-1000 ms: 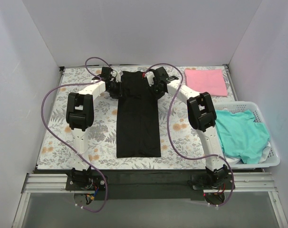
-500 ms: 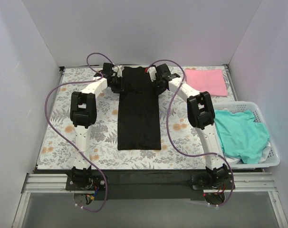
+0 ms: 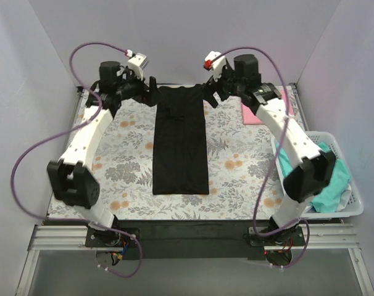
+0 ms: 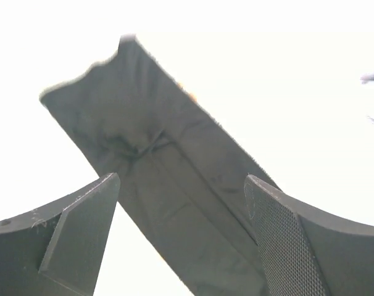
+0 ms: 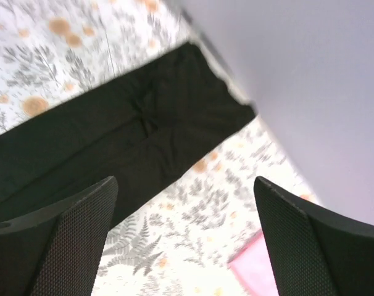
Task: Fold and stack the t-shirts
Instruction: Fold the tshirt
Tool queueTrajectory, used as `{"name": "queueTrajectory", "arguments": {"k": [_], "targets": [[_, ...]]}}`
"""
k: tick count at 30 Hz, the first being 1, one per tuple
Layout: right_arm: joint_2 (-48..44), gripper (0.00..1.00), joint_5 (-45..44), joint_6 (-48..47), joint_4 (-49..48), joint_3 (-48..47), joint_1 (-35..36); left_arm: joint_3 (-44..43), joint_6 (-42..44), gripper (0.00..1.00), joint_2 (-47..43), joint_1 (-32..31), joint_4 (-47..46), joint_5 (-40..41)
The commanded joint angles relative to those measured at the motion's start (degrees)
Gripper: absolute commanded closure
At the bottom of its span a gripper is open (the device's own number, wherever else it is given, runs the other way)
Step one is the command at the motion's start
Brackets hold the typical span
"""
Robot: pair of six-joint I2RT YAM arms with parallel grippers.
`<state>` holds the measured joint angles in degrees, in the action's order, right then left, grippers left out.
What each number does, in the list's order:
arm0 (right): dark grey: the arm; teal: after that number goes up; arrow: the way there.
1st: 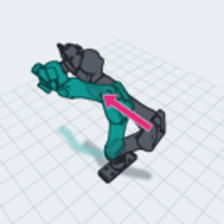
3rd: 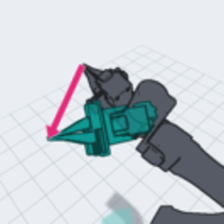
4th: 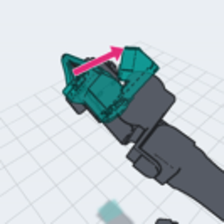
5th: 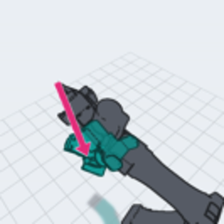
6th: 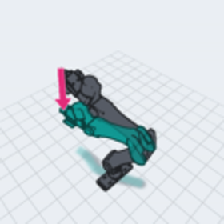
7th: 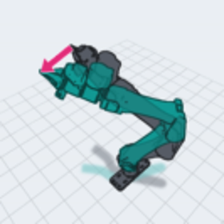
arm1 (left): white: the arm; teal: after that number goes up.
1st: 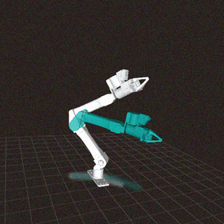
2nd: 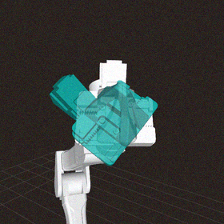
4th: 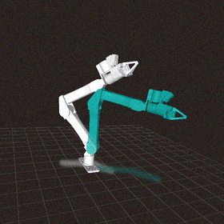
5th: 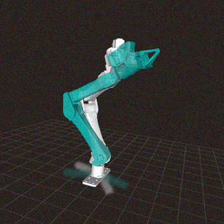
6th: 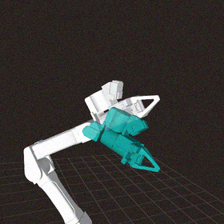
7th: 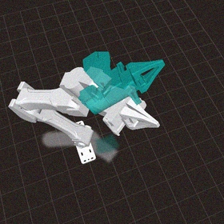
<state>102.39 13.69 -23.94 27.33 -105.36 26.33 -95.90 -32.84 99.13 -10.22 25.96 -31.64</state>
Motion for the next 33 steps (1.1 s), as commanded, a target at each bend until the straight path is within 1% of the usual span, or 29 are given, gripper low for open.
{"name": "queueTrajectory", "arguments": {"k": [1, 2, 3, 4, 5, 6, 8, 9, 10, 11, 12, 13, 15, 16, 17, 18, 19, 23, 25, 27, 30, 33], "targets": [[-8.9, 0.02, 7.1, -3.4, -5.3, 7.5, 0.0, 13.2, 9.4, 0.18, -11.8, -0.3, -5.8, -6.9], [-10.5, 0.02, 8.7, -4.7, -5.8, 12.2, 0.1, 20.2, 10.9, 0.17, -13.9, -0.6, -5.9, -9.0], [-13.9, 0.02, 10.5, -6.9, -5.6, 14.5, 0.1, 22.7, 18.4, 0.17, -18.1, -0.8, -1.4, -11.5], [-15.7, 0.02, 14.0, -11.4, -5.0, 17.5, 0.2, 25.4, 23.2, 0.17, -19.7, -0.8, 2.1, -14.2], [-17.6, 0.02, 15.5, -13.5, -3.9, 23.0, 0.3, 30.5, 27.6, 0.16, -21.9, -0.9, 4.7, -17.7], [-21.1, 0.02, 17.1, -15.4, -3.0, 26.3, 0.4, 34.1, 32.5, 0.16, -26.4, -0.8, 6.0, -18.4], [-24.5, 0.02, 19.9, -21.9, -1.1, 32.1, 2.3, 40.6, 37.2, 0.16, -31.7, -0.9, 6.5, -18.7], [-27.6, 0.02, 19.1, -23.2, -1.0, 38.8, 3.7, 46.9, 39.1, 0.16, -34.0, -1.0, 6.4, -18.9], [-28.9, 0.02, 18.0, -25.2, -0.8, 41.8, 5.4, 49.6, 44.0, 0.16, -38.3, -1.2, 6.5, -19.2], [-30.0, 0.02, 15.2, -26.7, -0.9, 45.3, 9.1, 52.6, 46.4, 0.17, -40.0, -1.4, 6.6, -19.2], [-31.4, 0.02, 13.9, -28.9, -1.2, 50.1, 11.1, 57.5, 48.8, 0.20, -41.8, -2.0, 5.9, -18.3], [-31.7, 0.03, 11.3, -29.3, -1.7, 52.5, 15.1, 60.0, 52.0, 0.22, -43.7, -2.3, 5.7, -17.9], [-31.5, 0.08, 10.0, -29.1, -3.4, 57.3, 18.5, 64.6, 54.1, 0.29, -44.6, -3.4, 5.3, -16.6], [-31.3, 0.16, 9.7, -29.0, -4.4, 58.6, 19.8, 65.6, 54.8, 0.37, -44.7, -3.8, 5.2, -16.4], [-30.8, 0.20, 8.5, -29.0, -5.6, 59.6, 22.3, 66.4, 56.1, 0.42, -44.2, -4.5, 5.0, -15.9], [-29.6, 0.23, 7.8, -29.0, -6.7, 60.9, 23.4, 67.2, 56.2, 0.46, -43.9, -5.8, 4.5, -15.5], [-29.0, 0.28, 7.1, -29.6, -9.0, 62.7, 24.3, 68.4, 56.0, 0.52, -43.3, -6.6, 3.2, -14.0], [-26.5, 0.37, 4.2, -30.0, -14.1, 65.8, 26.2, 70.8, 51.6, 0.56, -40.3, -9.2, -2.7, -10.5], [-25.3, 0.44, 3.6, -30.5, -15.3, 66.2, 26.3, 71.6, 51.3, 0.57, -39.6, -10.0, -4.6, -9.9], [-24.4, 0.46, 3.4, -31.1, -15.7, 66.3, 26.4, 72.3, 51.8, 0.57, -39.1, -10.7, -6.2, -9.3], [-23.6, 0.53, 2.7, -32.7, -16.3, 66.7, 26.8, 73.1, 52.0, 0.57, -38.1, -11.3, -7.8, -8.4], [-22.3, 0.56, 2.5, -32.7, -17.0, 66.7, 27.1, 73.6, 52.3, 0.57, -36.8, -11.9, -8.6, -8.2]]}}
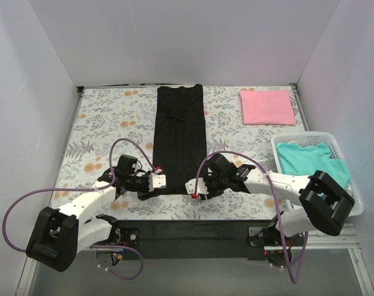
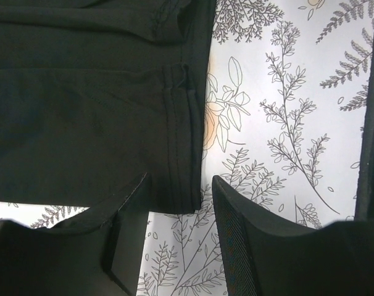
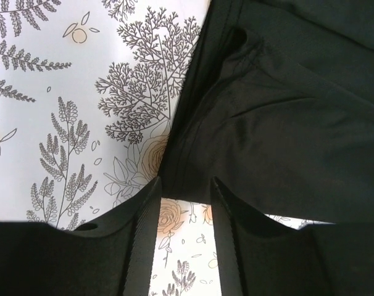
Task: Fold and stack the t-shirts
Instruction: Fold the tshirt
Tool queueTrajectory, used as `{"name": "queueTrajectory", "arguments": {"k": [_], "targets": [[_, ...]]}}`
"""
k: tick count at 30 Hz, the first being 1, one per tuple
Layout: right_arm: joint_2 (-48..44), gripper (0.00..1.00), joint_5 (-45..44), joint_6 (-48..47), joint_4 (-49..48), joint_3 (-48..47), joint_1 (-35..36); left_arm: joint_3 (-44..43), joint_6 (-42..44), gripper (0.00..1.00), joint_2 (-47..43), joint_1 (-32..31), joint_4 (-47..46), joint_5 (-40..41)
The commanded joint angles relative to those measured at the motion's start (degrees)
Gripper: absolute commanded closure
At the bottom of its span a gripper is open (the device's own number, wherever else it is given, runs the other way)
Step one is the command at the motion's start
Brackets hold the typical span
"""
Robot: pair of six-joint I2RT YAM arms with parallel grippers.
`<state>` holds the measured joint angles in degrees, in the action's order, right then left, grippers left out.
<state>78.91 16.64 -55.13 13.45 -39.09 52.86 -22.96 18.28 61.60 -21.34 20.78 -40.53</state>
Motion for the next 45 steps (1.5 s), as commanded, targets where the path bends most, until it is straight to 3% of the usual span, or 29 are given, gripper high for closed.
{"name": "queueTrajectory", "arguments": {"k": [1, 14, 16, 18, 22, 28, 32, 36, 40, 45], "targets": [[1.6, 0.57, -0.3, -1.5, -3.0, 0.4, 0.8, 0.7, 1.2, 0.57, 1.3, -1.2, -3.6, 0.9], [5.7, 0.60, -0.1, -2.4, -1.9, 1.6, 2.2, 1.8, 2.2, 0.59, 5.5, -2.3, -3.5, 3.7], [6.5, 0.65, -0.5, -2.1, -1.9, 1.6, 2.1, 1.4, 2.4, 0.62, 6.2, -2.5, -3.4, 4.1], [7.8, 0.72, -1.5, -1.1, -1.6, 1.5, 2.2, 1.1, 3.6, 0.78, 7.5, -2.5, -2.8, 4.5], [10.4, 0.98, -3.0, 0.6, 0.3, -0.2, 2.2, 0.1, 3.1, 0.97, 9.4, -2.5, -2.8, 5.2], [6.6, 0.99, -1.3, 3.9, 3.0, -2.4, 3.5, -2.3, 1.7, 1.00, 5.7, -5.0, -0.1, 3.4], [-1.1, 0.99, 0.4, 5.4, 5.9, -1.4, 7.3, -2.6, 4.7, 1.00, -0.1, -9.3, 6.5, 2.7], [-5.2, 0.99, 0.9, 6.1, 6.6, -1.8, 8.0, -5.4, 3.7, 1.00, -3.2, -9.3, 12.6, 0.8], [-4.7, 0.99, 0.8, 6.0, 6.8, -4.9, 5.2, -10.7, 0.1, 1.00, -0.5, -8.5, 12.4, 0.0], [-1.3, 0.99, 2.4, 3.9, 6.7, -11.2, -0.5, -17.5, 0.6, 1.00, 5.3, -2.6, 9.7, -1.4]]}}
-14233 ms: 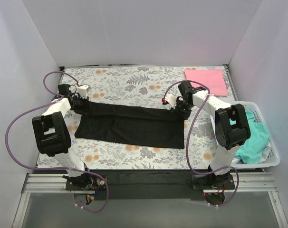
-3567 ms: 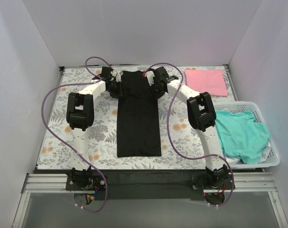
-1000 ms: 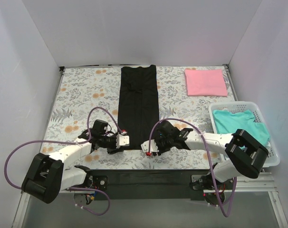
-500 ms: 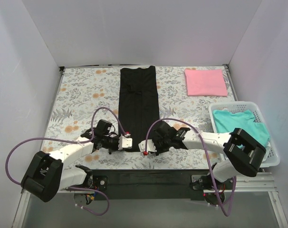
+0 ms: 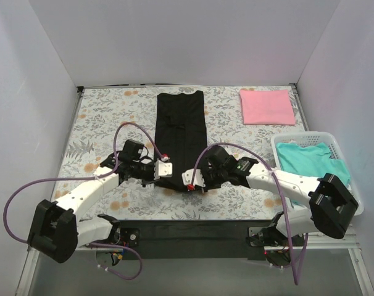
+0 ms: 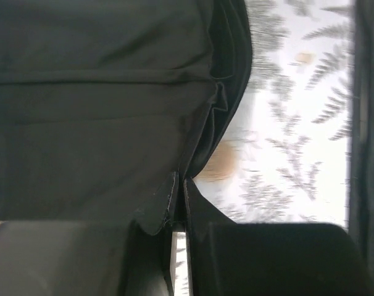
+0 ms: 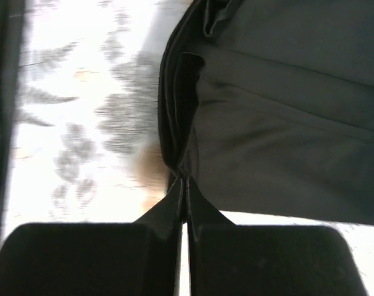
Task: Fold and stack the t-shirts
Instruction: Fold the tshirt
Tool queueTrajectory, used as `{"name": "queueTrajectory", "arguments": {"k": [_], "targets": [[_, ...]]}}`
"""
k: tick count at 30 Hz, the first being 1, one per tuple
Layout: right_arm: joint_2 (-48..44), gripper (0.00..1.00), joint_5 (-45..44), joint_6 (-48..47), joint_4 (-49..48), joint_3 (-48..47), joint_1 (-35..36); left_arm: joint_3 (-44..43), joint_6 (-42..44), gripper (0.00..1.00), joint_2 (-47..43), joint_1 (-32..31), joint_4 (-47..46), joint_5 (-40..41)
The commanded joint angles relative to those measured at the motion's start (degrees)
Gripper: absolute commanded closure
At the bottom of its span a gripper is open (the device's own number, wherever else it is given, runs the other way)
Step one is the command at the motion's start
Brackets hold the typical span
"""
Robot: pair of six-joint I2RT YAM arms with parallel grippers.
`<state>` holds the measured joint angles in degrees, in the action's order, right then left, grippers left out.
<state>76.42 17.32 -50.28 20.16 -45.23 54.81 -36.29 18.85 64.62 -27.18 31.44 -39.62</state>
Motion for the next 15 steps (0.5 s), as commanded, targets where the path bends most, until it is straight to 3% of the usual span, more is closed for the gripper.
{"name": "queueTrajectory", "arguments": {"k": [1, 5, 15], "targets": [[1.8, 0.99, 2.1, -1.3, 0.0, -6.0, -4.2, -5.2, 0.3, 1.00, 4.6, 4.2, -1.0, -2.8], [6.0, 0.99, 3.5, -3.7, -0.2, -10.8, -8.5, -10.6, 0.7, 1.00, 10.2, 8.6, -2.9, -4.5], [17.8, 0.99, 5.5, -10.4, -0.3, -23.7, -16.6, -23.5, 0.8, 1.00, 25.2, 12.3, -8.8, -4.6]]}}
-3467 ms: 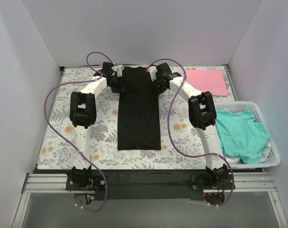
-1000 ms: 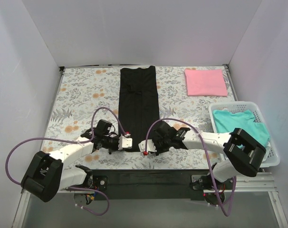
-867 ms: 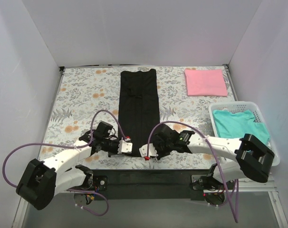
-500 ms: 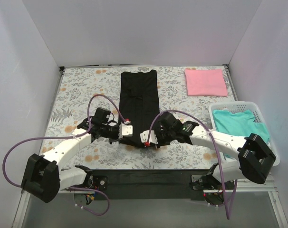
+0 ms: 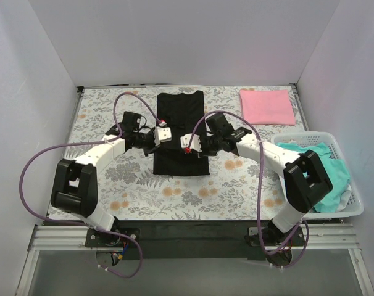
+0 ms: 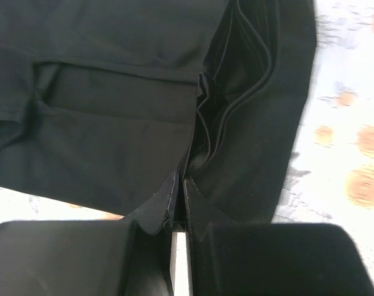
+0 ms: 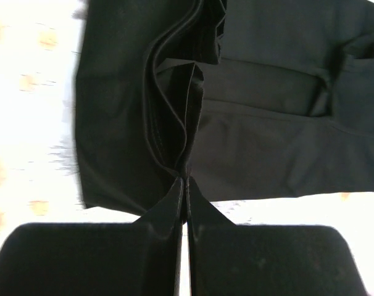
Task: Fold and stack the t-shirts
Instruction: Fold the tshirt
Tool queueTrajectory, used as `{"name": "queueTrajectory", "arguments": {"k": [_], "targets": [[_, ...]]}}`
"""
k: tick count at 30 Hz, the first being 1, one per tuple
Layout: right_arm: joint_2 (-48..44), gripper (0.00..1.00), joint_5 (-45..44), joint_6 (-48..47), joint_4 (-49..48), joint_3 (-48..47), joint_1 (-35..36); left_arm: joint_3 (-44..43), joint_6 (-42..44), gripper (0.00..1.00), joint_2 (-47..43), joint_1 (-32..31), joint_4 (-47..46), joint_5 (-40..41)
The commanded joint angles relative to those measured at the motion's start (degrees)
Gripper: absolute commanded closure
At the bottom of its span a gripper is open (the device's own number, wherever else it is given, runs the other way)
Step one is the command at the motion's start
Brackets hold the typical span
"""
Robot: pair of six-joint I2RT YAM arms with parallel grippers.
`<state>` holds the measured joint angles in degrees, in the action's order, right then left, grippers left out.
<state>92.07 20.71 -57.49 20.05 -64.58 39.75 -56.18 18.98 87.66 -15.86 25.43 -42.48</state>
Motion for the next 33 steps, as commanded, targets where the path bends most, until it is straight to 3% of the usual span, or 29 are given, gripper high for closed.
{"name": "queueTrajectory", "arguments": {"k": [1, 15, 33], "targets": [[3.1, 0.99, 2.3, -4.2, -0.1, -6.4, -2.5, -5.2, 0.7, 1.00, 3.2, 1.3, -3.2, -1.6], [20.4, 0.99, 4.3, -9.1, -0.2, -24.4, -9.2, -20.5, 2.7, 1.00, 19.9, 5.0, -5.8, -0.1], [32.5, 0.99, 3.4, -10.3, -2.9, -33.5, -11.7, -27.2, 1.4, 1.00, 30.2, 6.4, -11.7, 2.7]]}}
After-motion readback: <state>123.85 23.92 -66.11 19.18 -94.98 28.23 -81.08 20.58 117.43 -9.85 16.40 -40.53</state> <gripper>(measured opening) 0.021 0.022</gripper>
